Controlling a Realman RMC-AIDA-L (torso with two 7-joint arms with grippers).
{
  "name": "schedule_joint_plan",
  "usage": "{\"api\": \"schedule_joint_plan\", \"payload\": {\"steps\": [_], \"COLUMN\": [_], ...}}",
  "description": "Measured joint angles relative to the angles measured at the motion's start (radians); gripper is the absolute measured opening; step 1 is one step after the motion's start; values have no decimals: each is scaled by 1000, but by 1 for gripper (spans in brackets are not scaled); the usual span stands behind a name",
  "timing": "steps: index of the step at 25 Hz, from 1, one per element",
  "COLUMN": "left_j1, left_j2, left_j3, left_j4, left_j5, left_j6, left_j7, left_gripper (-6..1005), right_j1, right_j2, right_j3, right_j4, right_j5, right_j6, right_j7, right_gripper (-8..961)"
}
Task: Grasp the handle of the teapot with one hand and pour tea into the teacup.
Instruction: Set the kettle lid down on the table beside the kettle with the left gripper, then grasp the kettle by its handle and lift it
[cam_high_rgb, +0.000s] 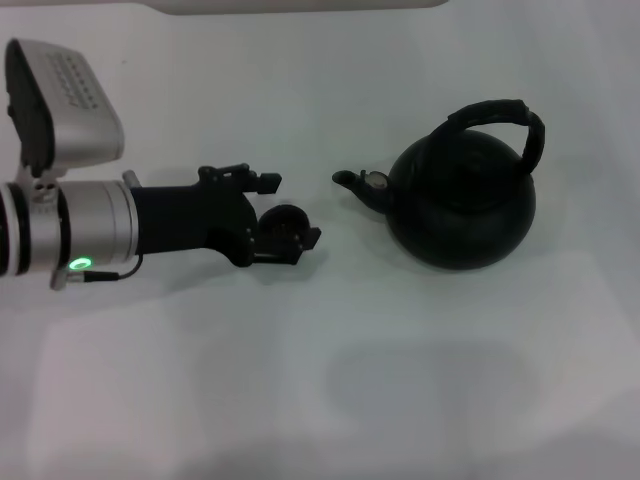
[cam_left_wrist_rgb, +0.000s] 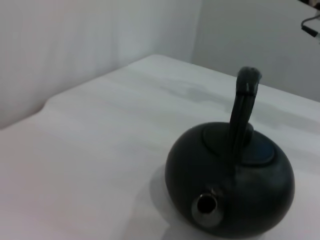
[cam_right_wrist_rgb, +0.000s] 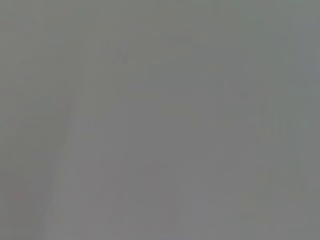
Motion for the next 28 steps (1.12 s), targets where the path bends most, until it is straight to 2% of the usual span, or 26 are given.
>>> {"api": "schedule_joint_plan", "payload": {"steps": [7, 14, 20, 26, 27, 28], "left_j1": [59, 110, 115, 116, 118, 120], "left_j2": [1, -3, -5, -4, -3, -1], "left_j3": [-39, -178, -266, -343, -354, -366], "left_j4": [142, 217, 171, 65, 39, 4], "left_j5": [11, 0, -9, -121, -154, -198], "left_j6": [28, 50, 44, 46, 50, 57], "left_j7": [-33, -45, 22, 201, 241, 300], "left_gripper": [878, 879, 879, 880, 880, 878], "right_j1": [-4, -22, -78, -190, -201, -207], "right_j2": [2, 1, -18, -53, -60, -73], "right_j3": [-2, -12, -12, 3, 9, 32], "right_j4": [3, -3, -75, -256, -284, -331], "right_j5": [0, -49, -211, -483, -535, -654], "right_j6": [-1, -15, -15, -7, -8, -16], "right_j7": [-1, 9, 131, 438, 507, 645], "right_gripper": [584, 584, 585, 585, 585, 585]}}
